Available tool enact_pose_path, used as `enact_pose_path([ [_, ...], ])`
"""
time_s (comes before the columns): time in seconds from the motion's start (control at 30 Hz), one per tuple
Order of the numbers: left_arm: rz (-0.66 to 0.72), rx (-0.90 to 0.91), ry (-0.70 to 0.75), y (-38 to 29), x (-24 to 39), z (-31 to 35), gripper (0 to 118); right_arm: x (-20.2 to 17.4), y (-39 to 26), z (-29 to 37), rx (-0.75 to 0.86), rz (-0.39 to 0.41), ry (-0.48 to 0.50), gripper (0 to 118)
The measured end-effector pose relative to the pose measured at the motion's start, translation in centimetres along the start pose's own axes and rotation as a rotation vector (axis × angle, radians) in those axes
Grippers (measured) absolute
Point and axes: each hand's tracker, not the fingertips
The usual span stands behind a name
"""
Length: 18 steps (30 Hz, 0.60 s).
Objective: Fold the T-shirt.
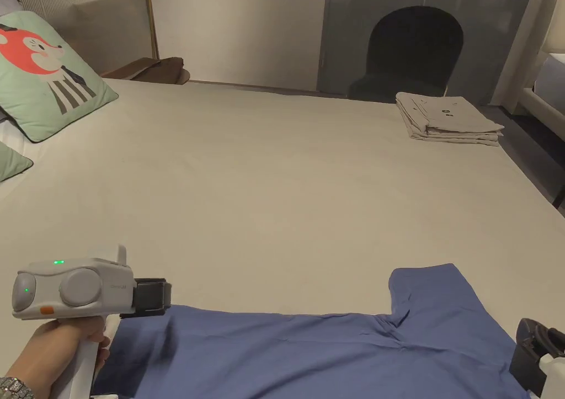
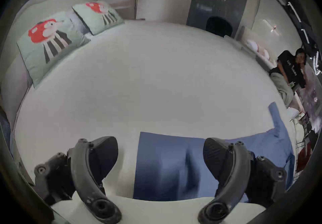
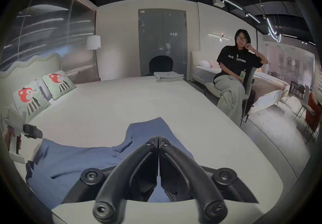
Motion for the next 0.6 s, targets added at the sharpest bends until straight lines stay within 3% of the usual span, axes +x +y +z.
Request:
enact_pose_path([
  [0.07, 0.006, -0.036, 0.026, -0.2, 0.0, -1.8, 96, 0.3, -0.5, -1.1, -0.028, 0.004, -0.006, 0],
  [0.17, -0.004, -0.062, 0.049, -1.0, 0.5, -3.0, 41, 0.7, -0.8, -2.4, -0.064, -0.005, -0.017, 1],
  [0.2, -0.015, -0.052, 0.058, -1.5, 0.7, -3.0, 39, 1.1, -0.9, -3.0, -0.086, -0.014, -0.019, 17],
  [0.23, -0.044, -0.012, 0.066, -1.7, 1.0, -2.5, 37, 1.5, -0.9, -3.7, -0.129, -0.013, -0.020, 48],
  [0.27, -0.055, -0.015, 0.068, -1.7, 1.2, -2.2, 27, 2.0, -0.9, -4.5, -0.175, -0.004, -0.026, 82],
  [0.3, -0.062, -0.009, 0.060, -1.6, 1.4, -1.9, 4, 3.1, -1.5, -5.7, -0.214, 0.003, -0.037, 111],
  [0.4, -0.061, 0.004, 0.033, -1.7, 1.9, -0.8, 3, 4.6, -1.1, -8.1, -0.285, 0.053, -0.097, 111],
  [0.53, -0.100, 0.039, 0.046, -1.8, 2.3, 0.0, 3, 6.9, -0.5, -12.4, -0.433, 0.036, -0.115, 109],
  [0.6, -0.097, 0.045, 0.042, -2.0, 2.4, 0.3, 3, 7.3, -0.4, -14.0, -0.527, 0.049, -0.114, 95],
])
